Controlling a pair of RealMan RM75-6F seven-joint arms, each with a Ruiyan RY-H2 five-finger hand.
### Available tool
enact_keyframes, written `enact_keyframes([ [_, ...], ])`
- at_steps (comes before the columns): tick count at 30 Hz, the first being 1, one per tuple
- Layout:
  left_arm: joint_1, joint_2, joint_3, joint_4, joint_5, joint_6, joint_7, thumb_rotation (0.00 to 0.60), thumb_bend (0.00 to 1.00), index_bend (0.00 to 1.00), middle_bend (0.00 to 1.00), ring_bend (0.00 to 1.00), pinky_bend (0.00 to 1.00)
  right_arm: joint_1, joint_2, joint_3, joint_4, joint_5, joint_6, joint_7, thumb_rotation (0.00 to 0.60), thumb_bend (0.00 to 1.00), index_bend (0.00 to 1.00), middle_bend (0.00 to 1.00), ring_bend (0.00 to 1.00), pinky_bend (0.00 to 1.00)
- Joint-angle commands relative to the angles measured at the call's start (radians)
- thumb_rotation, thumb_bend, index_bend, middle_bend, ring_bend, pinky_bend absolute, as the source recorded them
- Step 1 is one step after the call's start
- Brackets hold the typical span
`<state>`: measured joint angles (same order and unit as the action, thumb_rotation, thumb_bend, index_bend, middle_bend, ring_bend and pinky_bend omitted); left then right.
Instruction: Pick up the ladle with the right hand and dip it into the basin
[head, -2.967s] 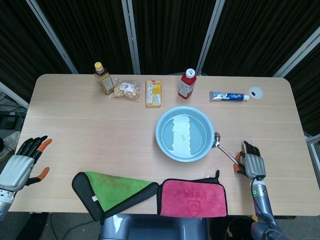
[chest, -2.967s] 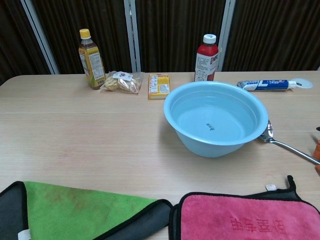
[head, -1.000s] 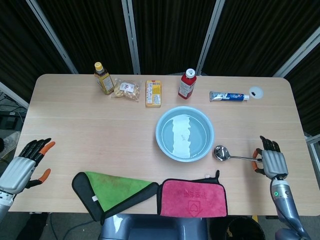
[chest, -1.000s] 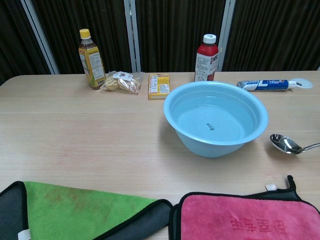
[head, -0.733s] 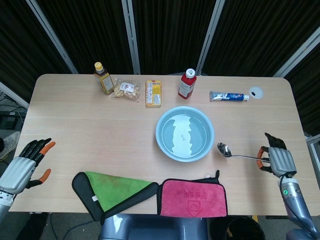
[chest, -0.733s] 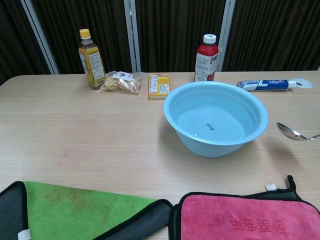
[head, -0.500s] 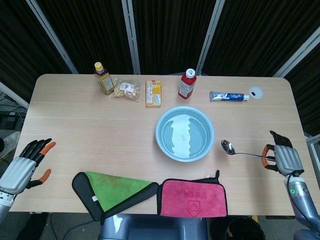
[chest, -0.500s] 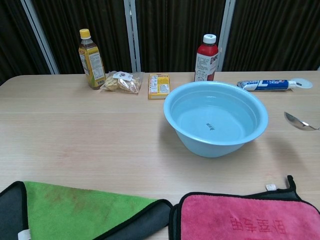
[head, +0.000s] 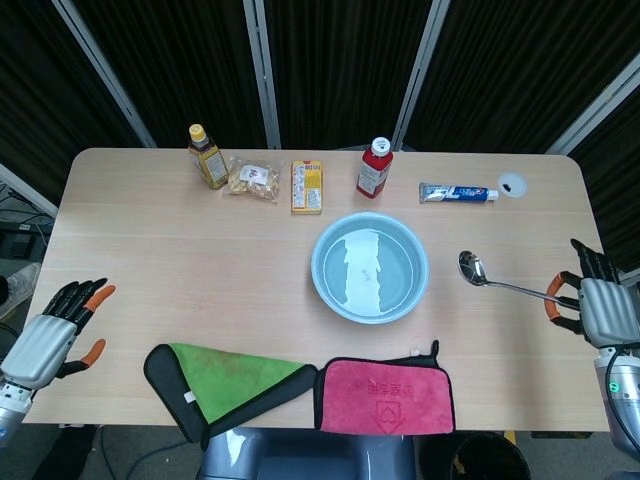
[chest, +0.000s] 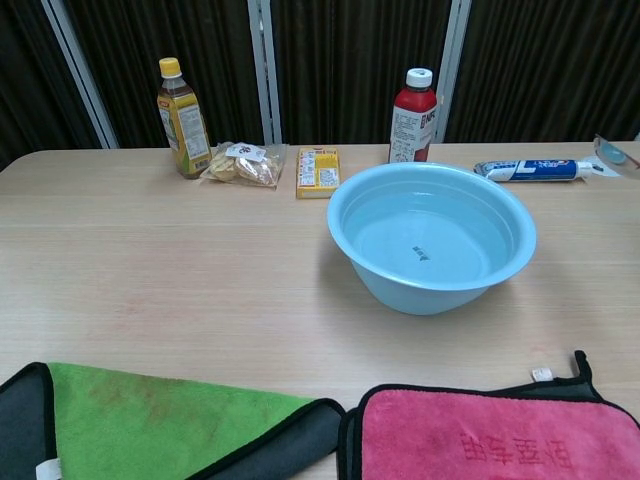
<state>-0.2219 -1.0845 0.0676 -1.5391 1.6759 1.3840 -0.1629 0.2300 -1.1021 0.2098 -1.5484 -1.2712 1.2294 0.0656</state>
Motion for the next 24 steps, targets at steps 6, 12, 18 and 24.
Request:
enact_keyframes([
  [6,-0.007,-0.002,0.004,-0.002,0.006,-0.009,-0.002,0.6,0.44,0.04,0.0,0.0,0.0,-0.034,-0.105,-0.054,0.002,-0.142,0.163,-0.107,0.6,0.42,0.66,0.01,0.0,0.0],
  [12,-0.007,0.003,0.006,0.0,0.008,-0.004,-0.017,0.6,0.44,0.04,0.0,0.0,0.0,-0.027,-0.2,-0.089,0.039,-0.198,0.199,-0.252,0.6,0.41,0.66,0.01,0.0,0.0],
  [18,-0.005,0.01,0.008,0.004,0.012,0.005,-0.036,0.6,0.44,0.04,0.0,0.0,0.0,-0.011,-0.261,-0.103,0.056,-0.212,0.192,-0.366,0.6,0.41,0.66,0.02,0.0,0.0],
  [24,-0.002,0.015,0.009,0.007,0.015,0.014,-0.049,0.6,0.44,0.04,0.0,0.0,0.0,0.013,-0.282,-0.101,0.029,-0.214,0.171,-0.467,0.6,0.41,0.66,0.02,0.0,0.0],
])
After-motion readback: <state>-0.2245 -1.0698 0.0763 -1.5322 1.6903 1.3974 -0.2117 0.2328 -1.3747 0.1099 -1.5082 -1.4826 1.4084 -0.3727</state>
